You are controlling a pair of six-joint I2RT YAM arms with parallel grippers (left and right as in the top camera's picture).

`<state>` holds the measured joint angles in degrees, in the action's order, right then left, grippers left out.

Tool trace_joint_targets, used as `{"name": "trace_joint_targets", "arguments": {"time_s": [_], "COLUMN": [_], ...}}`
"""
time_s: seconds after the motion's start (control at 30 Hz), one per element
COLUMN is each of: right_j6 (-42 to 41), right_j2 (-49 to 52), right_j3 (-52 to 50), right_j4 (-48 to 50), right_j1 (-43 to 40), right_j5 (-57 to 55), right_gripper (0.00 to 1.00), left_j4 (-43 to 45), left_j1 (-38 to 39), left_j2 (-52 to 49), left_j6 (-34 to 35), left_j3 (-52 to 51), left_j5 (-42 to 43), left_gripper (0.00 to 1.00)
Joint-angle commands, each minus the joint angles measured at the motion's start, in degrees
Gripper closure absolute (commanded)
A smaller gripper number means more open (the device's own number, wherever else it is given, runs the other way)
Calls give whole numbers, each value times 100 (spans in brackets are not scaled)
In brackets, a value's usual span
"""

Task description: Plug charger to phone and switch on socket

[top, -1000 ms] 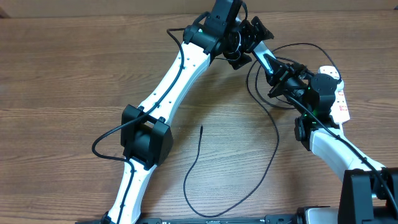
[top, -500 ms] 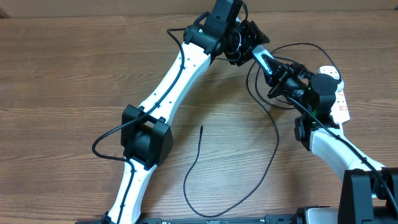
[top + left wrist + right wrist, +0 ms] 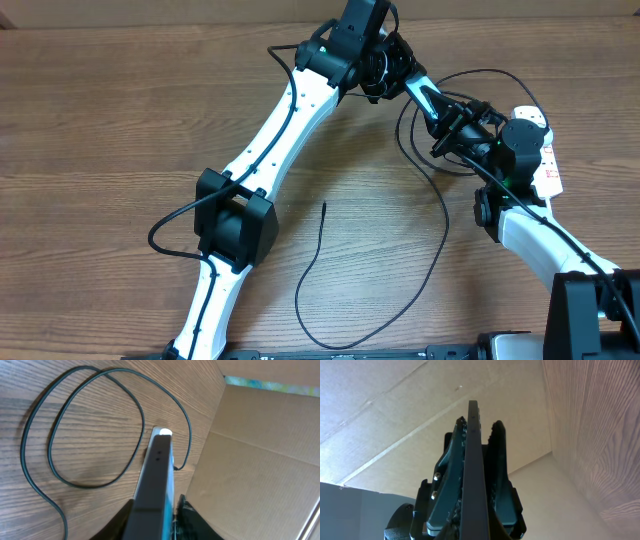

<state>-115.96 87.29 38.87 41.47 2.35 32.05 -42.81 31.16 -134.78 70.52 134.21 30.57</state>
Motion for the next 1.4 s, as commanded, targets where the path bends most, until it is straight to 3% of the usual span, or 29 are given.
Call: {"name": "trace_joint_targets", "arguments": {"time_s": [0.0, 0.3, 0.43, 0.73, 0.83, 0.93, 1.0, 1.07, 1.13, 1.27, 1.37], "right_j6": [-660, -549, -549, -549, -549, -551, -551, -551, -549, -428, 120], "right_j2": [-44, -44, -44, -44, -44, -42, -44, -44, -44, -44, -44], "right_j3": [90, 90, 90, 90, 90, 90, 90, 90, 90, 90, 90], "right_j4": [131, 133, 133, 133, 133, 133, 133, 133, 133, 138, 133], "right_j1": [26, 26, 26, 26, 26, 26, 26, 26, 24, 20, 13], "right_j5": [195, 227, 260, 278, 280, 280, 278, 278, 282, 428, 675], "right_gripper": [96, 96, 96, 88, 79, 63, 46, 16, 2, 0, 0], "left_j4": [-4, -7, -7, -9, 7, 31, 24, 22, 22, -164, -505], "left_j1": [48, 90, 92, 105, 98, 74, 44, -15, -96, -485, -828], "left_j2": [103, 103, 103, 103, 103, 103, 103, 103, 103, 103, 103], "left_j6": [-24, -24, -22, -24, -20, -22, -26, -26, -70, -551, -890], "left_j3": [-15, -15, -15, -15, -15, -15, -15, -15, -15, -15, -15], "left_j5": [-79, -166, -223, -203, -76, 39, 35, 59, 203, 564, 833], "left_gripper": [76, 85, 96, 96, 96, 96, 96, 96, 96, 96, 96]}}
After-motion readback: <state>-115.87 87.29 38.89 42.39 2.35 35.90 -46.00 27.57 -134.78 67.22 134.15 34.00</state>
